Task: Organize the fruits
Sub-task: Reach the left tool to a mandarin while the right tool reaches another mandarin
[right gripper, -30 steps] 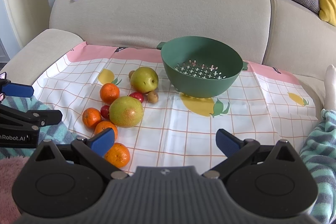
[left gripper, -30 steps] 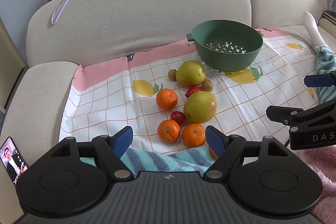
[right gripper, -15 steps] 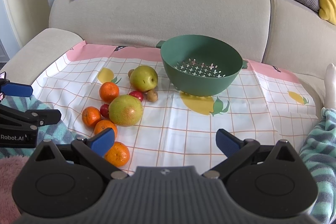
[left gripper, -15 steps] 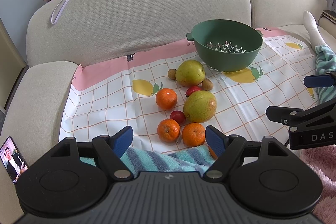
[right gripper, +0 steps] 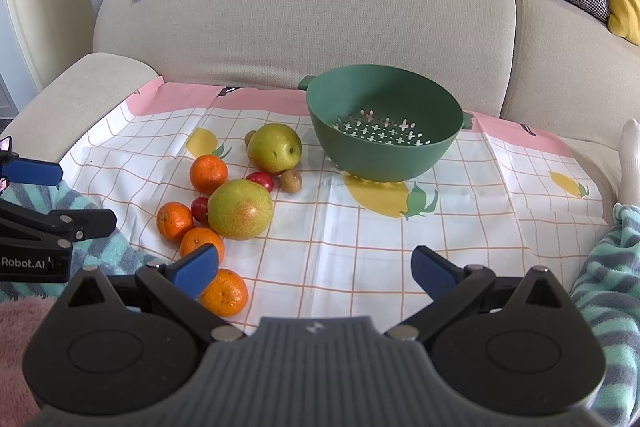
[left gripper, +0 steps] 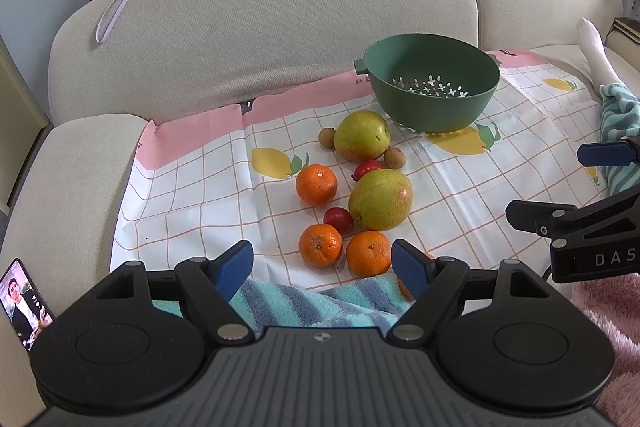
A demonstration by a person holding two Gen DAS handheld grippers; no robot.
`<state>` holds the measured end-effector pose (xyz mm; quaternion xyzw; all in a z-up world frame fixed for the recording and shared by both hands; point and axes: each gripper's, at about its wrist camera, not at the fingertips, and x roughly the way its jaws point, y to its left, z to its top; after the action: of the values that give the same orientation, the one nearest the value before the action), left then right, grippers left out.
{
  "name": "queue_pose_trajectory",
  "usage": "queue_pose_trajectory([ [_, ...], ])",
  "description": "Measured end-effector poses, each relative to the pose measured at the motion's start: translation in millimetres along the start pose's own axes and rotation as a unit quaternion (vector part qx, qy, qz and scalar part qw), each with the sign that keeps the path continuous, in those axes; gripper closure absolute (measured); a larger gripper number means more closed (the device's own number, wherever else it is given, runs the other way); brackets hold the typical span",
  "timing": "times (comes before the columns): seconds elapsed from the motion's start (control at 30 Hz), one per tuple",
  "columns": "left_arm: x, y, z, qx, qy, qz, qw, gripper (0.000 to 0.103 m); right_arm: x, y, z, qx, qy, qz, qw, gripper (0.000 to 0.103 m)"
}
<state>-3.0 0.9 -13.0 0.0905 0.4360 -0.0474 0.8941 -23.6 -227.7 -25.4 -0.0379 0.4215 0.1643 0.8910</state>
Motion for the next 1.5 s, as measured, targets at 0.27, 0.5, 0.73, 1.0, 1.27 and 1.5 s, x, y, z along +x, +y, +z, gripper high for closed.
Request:
queue_pose_trajectory([
  [0.27,6,7,-3,-0.009,0.020,-0.044,0.9988,0.020,17,2,-9,0.001,0.031,0.041,0.999,0.026],
  [0.5,25,4,-3,0.010,0.043,-0.095,0.9945,0.044,41,8,-14,0.011,0.067,0.100,0.993,0.054],
  [0.73,55,2,-1,0.012,0.087,-0.114,0.9895,0.056,69,24,-15,-0.014,0.089,0.135,0.987,0.058],
  [1.0,78,0,9,0.027,0.118,-0.110,0.9865,0.053,102,34,-17,-0.023,0.133,0.158,0.978,0.059],
  [1.27,104,-11,17,0.052,0.144,-0.100,0.9832,0.047,122,36,-15,-0.014,0.170,0.165,0.971,0.059],
  [1.5,123,-17,19,0.041,0.169,-0.097,0.9800,0.046,126,36,-12,-0.017,0.178,0.168,0.969,0.061],
])
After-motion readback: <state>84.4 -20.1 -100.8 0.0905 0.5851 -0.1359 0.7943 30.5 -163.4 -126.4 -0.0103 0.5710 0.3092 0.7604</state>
